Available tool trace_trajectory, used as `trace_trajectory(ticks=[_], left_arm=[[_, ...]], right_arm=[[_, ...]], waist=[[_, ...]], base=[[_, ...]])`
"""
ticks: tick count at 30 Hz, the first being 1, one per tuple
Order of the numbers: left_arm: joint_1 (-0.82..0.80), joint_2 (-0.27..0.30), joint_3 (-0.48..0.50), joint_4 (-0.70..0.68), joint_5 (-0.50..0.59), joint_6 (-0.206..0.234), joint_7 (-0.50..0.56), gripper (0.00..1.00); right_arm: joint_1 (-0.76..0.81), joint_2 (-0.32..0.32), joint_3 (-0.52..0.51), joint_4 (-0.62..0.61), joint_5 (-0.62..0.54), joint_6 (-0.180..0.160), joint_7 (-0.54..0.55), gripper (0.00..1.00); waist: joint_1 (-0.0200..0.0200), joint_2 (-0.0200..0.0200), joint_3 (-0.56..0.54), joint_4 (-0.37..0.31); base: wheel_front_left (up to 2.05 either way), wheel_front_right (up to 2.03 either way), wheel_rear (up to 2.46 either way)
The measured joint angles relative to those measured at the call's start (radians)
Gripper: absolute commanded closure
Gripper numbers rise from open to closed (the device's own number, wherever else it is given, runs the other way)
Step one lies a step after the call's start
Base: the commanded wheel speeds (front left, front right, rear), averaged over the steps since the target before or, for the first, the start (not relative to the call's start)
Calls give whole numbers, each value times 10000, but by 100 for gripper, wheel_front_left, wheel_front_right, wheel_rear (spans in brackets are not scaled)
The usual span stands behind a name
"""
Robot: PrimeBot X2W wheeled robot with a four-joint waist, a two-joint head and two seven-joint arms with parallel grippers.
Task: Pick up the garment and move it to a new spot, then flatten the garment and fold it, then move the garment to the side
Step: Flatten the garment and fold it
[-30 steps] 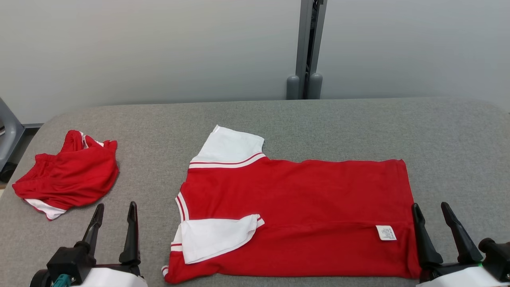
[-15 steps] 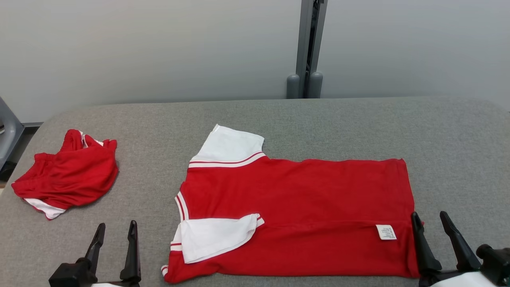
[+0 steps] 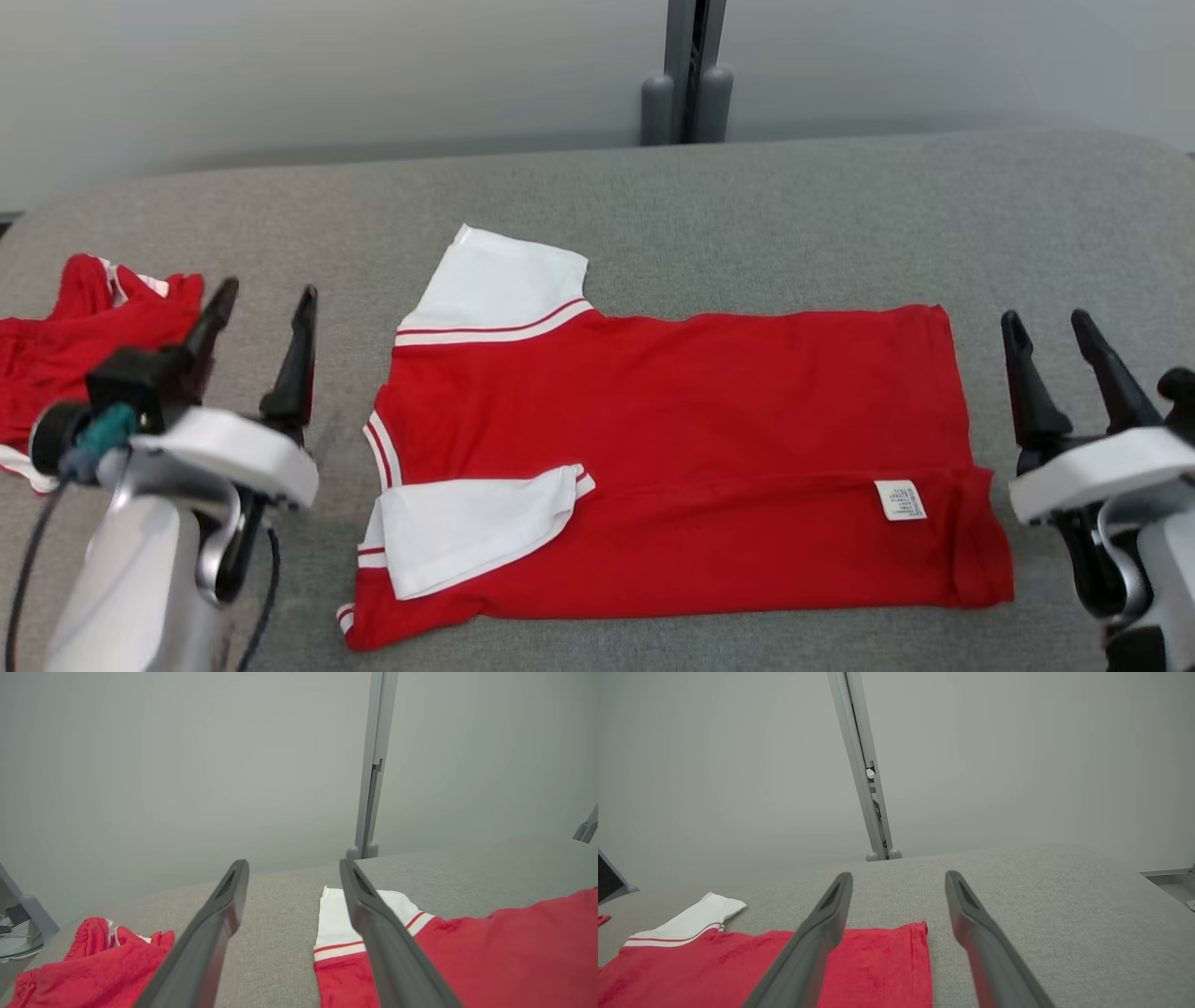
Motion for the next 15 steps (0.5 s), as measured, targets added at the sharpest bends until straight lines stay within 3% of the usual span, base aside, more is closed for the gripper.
trace_trajectory(ticks=[8,15], left_arm=[[-3431,510,-825,1639,-704,-196,1327,0],[-5651,1058,-2163,3010,-1902,-255,2571,0]], right_arm=[[-2709,-299,633,1799,598,0,640,0],[-4441,-351,1931,2961,1264,0,1691,0]], waist=[[1,0,1566,-350],[0,0,2589,-855]], base=[[0,0,0],[0,0,0]])
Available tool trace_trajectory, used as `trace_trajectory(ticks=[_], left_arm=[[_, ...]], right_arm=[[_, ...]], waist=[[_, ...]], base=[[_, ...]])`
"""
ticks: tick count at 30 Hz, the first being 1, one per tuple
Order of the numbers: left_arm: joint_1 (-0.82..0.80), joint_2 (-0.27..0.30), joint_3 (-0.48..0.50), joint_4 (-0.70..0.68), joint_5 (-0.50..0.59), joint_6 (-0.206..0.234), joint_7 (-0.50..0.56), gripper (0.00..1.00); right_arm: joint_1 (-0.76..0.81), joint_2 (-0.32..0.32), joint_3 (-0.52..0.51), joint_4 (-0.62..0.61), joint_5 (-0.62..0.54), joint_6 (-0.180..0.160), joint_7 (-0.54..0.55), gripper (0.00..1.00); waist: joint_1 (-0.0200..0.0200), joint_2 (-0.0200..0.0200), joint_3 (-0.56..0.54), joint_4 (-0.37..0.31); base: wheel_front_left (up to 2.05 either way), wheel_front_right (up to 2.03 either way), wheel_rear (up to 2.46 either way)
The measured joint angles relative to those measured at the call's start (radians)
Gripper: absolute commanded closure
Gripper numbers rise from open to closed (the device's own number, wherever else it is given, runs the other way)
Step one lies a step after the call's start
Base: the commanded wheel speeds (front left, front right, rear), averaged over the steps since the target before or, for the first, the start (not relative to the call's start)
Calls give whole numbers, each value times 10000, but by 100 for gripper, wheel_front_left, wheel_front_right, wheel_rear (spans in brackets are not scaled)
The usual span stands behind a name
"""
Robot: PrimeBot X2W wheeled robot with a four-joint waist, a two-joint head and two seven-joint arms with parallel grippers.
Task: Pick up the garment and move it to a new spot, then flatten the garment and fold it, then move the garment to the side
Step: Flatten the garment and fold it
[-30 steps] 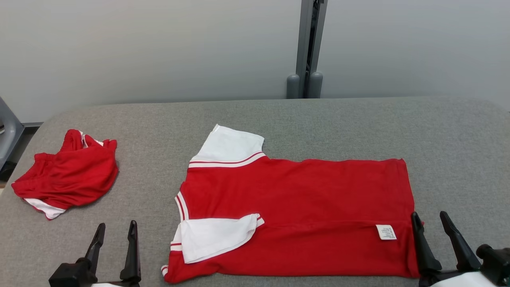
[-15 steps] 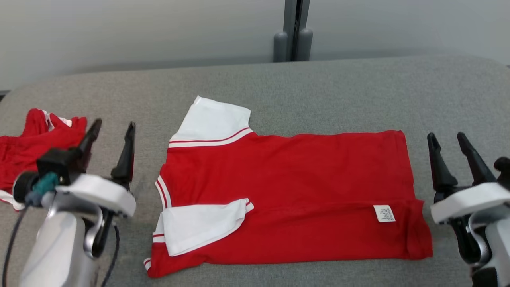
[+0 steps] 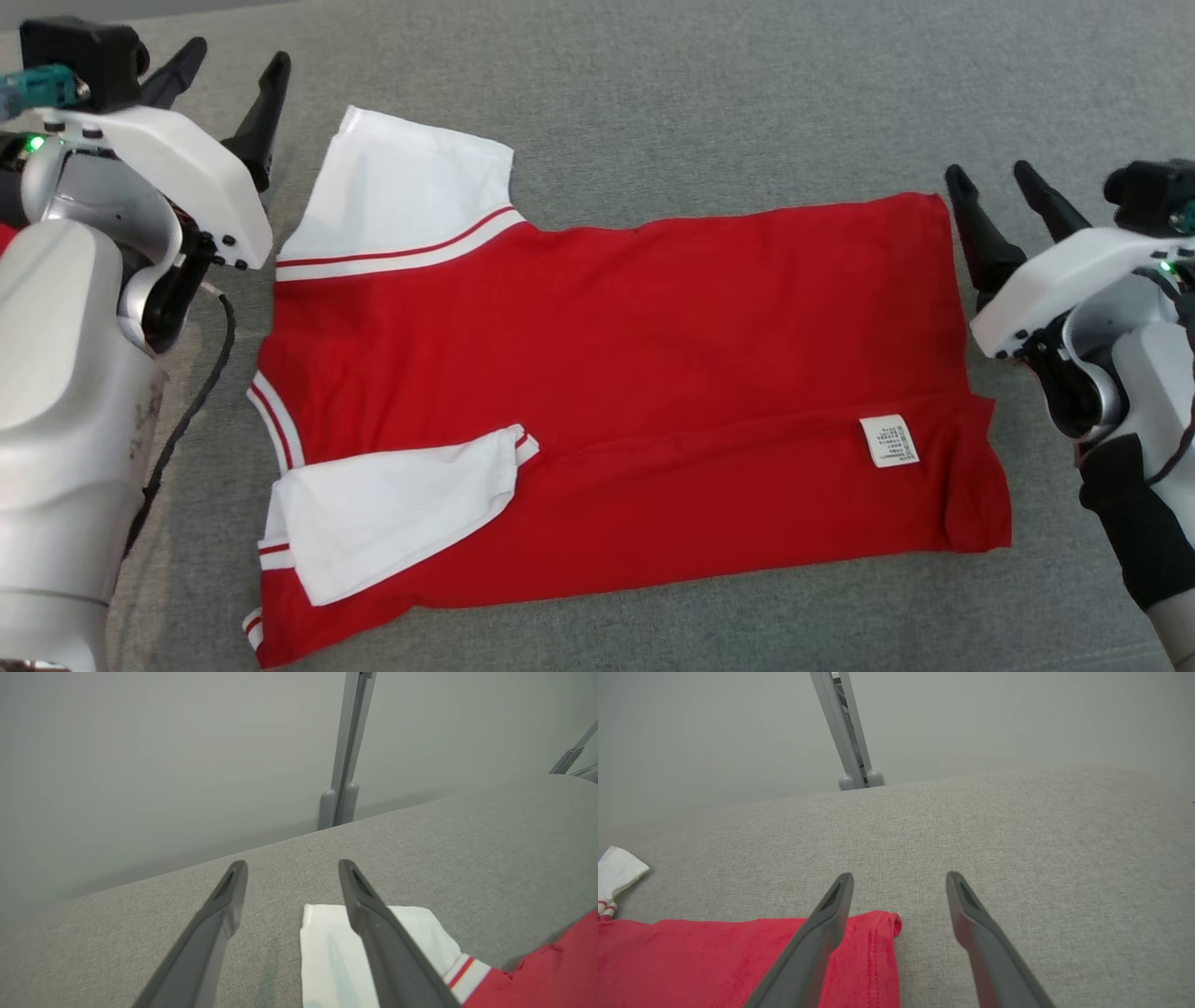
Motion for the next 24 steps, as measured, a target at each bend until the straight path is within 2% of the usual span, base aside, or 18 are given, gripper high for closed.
trace_trajectory(ticks=[9,14,24], left_arm=[[-1536,667,-1542,1407,-1360,2,1703,0],[-1899,888,-2159,2067,-1764,0,2194,0],[-2053,1022,-3108,2834,-2339,0,2268,0]], right_arm=[[-1381,173,1680,573,1214,0,1476,0],[-1714,163,2359,608,1787,0,2048,0],[-1963,123,3166,589,2550,0,2226,0]], waist=[[0,0,435,-740],[0,0,589,-1029],[0,0,937,-1291]], base=[[0,0,0],[0,0,0],[0,0,0]])
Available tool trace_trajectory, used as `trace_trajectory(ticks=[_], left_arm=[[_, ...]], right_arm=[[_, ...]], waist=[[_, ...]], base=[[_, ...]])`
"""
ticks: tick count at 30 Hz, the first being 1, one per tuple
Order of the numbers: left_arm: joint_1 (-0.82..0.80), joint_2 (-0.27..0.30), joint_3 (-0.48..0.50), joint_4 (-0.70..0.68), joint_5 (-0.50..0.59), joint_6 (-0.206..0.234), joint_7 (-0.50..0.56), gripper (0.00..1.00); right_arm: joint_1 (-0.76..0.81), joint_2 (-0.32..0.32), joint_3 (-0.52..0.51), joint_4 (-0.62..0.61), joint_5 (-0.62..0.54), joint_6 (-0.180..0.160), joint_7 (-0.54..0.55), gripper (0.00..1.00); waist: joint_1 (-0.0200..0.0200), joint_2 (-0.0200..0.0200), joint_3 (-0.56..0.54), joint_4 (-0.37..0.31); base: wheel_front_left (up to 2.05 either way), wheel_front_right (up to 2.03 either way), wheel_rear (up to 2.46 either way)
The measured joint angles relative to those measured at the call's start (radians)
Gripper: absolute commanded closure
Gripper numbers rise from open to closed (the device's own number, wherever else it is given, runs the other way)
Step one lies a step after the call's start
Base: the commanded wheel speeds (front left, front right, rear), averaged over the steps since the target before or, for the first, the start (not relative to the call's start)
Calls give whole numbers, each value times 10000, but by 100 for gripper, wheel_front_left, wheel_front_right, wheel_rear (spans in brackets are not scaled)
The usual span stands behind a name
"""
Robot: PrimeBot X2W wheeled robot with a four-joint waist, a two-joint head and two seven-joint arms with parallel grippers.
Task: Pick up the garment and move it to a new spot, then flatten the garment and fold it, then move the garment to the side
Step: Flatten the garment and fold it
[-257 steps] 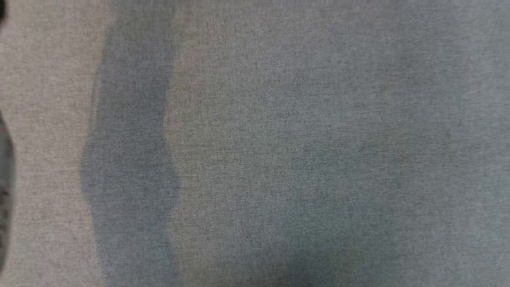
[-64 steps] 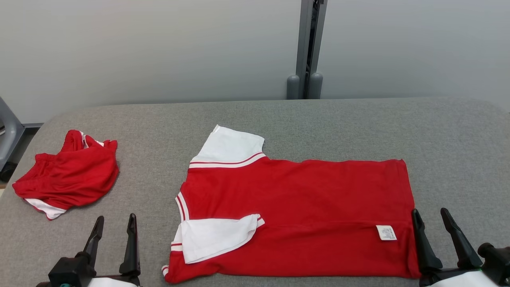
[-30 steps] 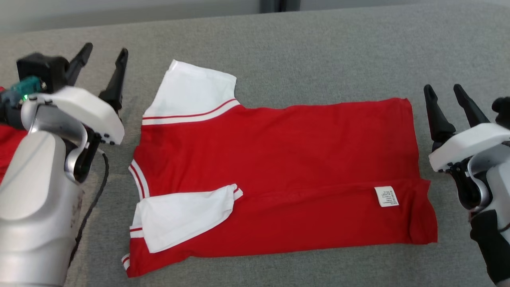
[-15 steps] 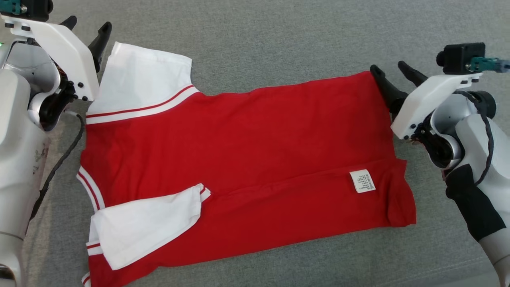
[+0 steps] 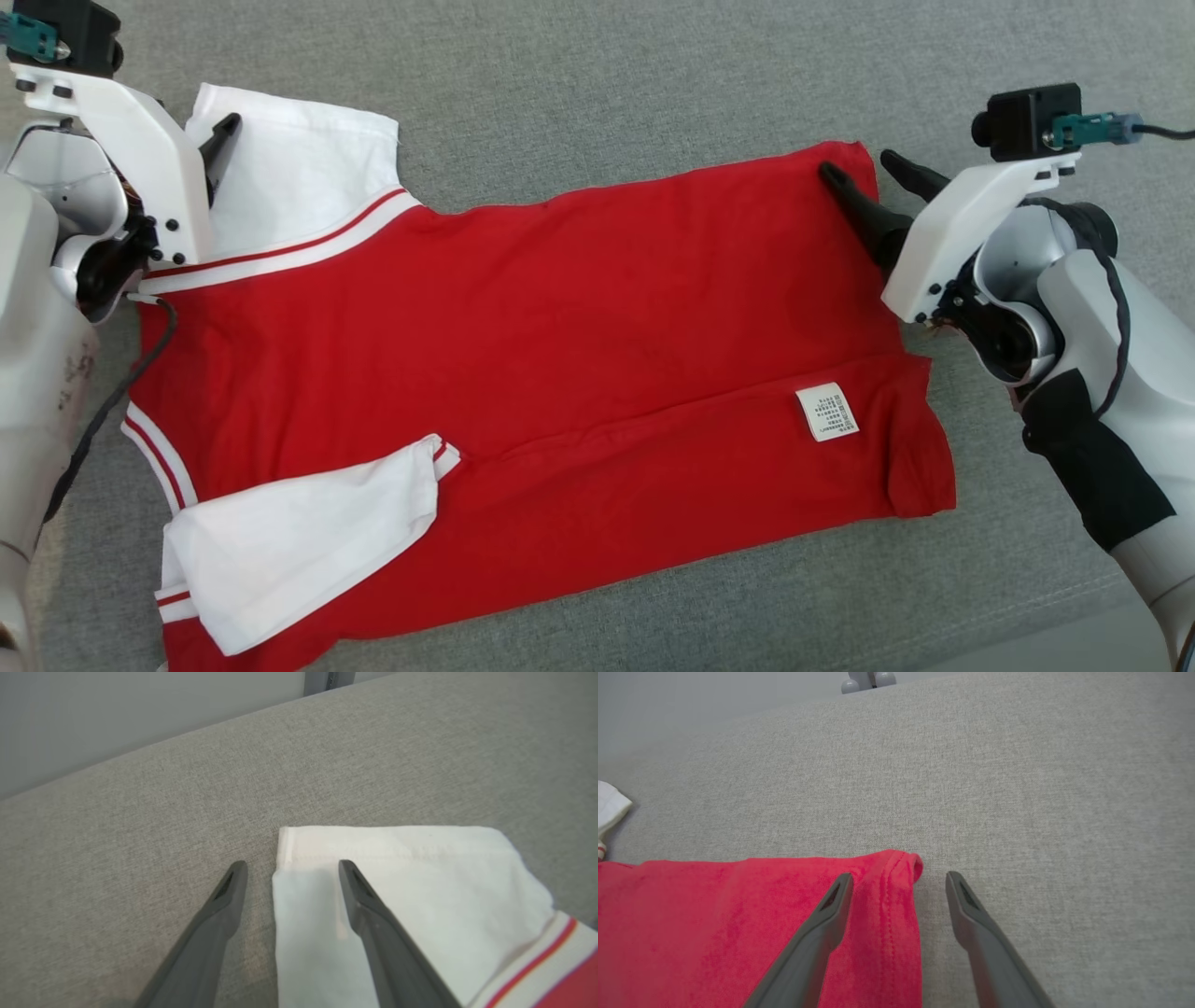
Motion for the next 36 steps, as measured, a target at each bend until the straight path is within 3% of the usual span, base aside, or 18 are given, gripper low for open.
trace_trajectory(ticks=[12,13,14,15,26,36], left_arm=[[-592,27,-577,673,-454,0,-336,0],[-627,10,-652,713,-456,0,-397,51],[-678,-12,-738,729,-493,0,-397,62],[-701,-46,-782,729,-593,0,-414,100],[-424,-477,-1047,290,-1455,-8,-2395,100],[1244,-809,-1442,-1183,-1988,-8,-4811,100]], right_arm=[[-540,355,840,255,393,0,8,0],[-598,360,888,309,397,0,8,21],[-662,372,926,376,410,0,6,80],[-696,378,955,426,430,0,-23,100],[-754,69,1101,1068,98,0,-1910,100],[632,-512,1413,1156,-61,0,-3762,100]], waist=[[0,0,429,-280],[0,0,449,-287],[0,0,457,-284],[0,0,457,-270],[0,0,22,308],[0,0,-1005,1250]], base=[[0,0,0],[0,0,0],[0,0,0],[0,0,0],[0,0,0],[0,0,0]])
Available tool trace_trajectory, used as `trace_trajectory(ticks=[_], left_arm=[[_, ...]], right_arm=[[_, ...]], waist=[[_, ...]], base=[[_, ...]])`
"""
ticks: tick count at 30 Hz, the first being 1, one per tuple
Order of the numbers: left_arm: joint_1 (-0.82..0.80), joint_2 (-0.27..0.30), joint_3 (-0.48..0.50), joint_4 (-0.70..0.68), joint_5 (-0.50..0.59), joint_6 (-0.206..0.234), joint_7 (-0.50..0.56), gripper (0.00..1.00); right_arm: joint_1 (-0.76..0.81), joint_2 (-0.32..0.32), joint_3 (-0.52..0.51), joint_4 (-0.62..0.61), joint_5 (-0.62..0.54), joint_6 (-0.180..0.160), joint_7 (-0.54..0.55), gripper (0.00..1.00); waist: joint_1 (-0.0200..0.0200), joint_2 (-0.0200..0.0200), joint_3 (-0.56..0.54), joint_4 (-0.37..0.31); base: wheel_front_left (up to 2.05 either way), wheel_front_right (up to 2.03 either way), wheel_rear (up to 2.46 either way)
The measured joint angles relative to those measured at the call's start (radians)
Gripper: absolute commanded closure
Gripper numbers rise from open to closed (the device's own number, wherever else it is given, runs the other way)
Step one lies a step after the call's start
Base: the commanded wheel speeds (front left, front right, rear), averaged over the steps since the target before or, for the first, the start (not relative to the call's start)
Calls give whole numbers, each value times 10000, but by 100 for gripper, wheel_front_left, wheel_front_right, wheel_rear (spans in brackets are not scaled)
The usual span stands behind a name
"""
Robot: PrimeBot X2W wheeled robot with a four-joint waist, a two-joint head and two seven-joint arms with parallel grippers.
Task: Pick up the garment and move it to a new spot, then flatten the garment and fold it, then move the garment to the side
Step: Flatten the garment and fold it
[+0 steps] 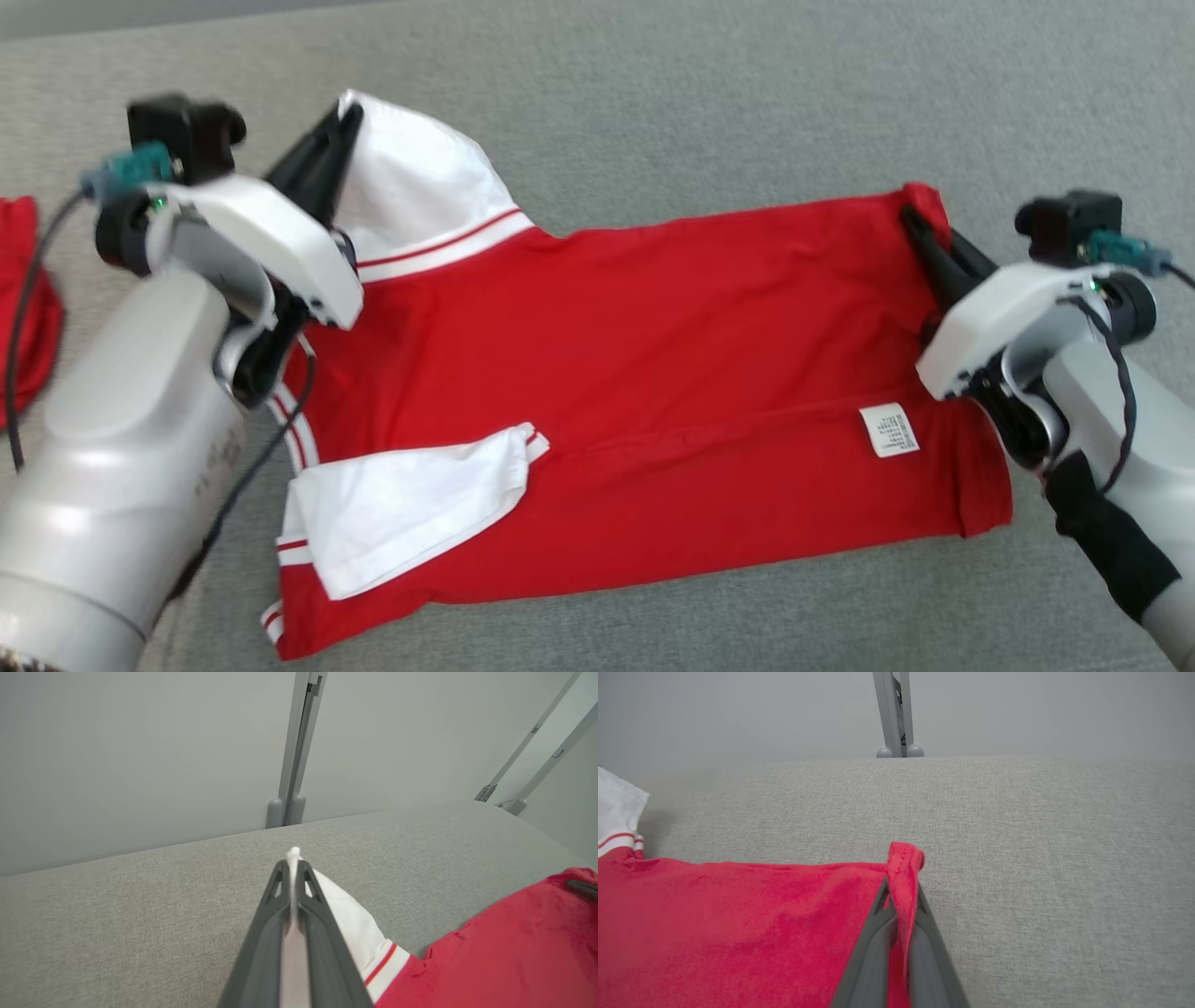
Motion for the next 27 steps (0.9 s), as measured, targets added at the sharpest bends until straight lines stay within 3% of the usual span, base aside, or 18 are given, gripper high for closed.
trace_trajectory(ticks=[8,16,19,27], left_arm=[[1912,-25,63,-1256,-54,196,-1103,100],[4176,-215,573,-3275,313,1045,-1279,100],[5066,-238,997,-3985,579,1143,-1283,100],[6731,-619,1758,-4600,794,1317,-1300,100]], right_arm=[[1194,-347,-399,-314,-199,0,-527,100],[2816,-660,-2322,-1613,-988,0,-571,100],[3748,-627,-3110,-2165,-1444,0,-571,100],[4945,-332,-3973,-2742,-1916,0,-571,100]], waist=[[0,0,-722,557],[0,0,-1205,1122],[0,0,-1423,1276],[0,0,-1699,1277]], base=[[0,0,0],[0,0,0],[0,0,0],[0,0,0]])
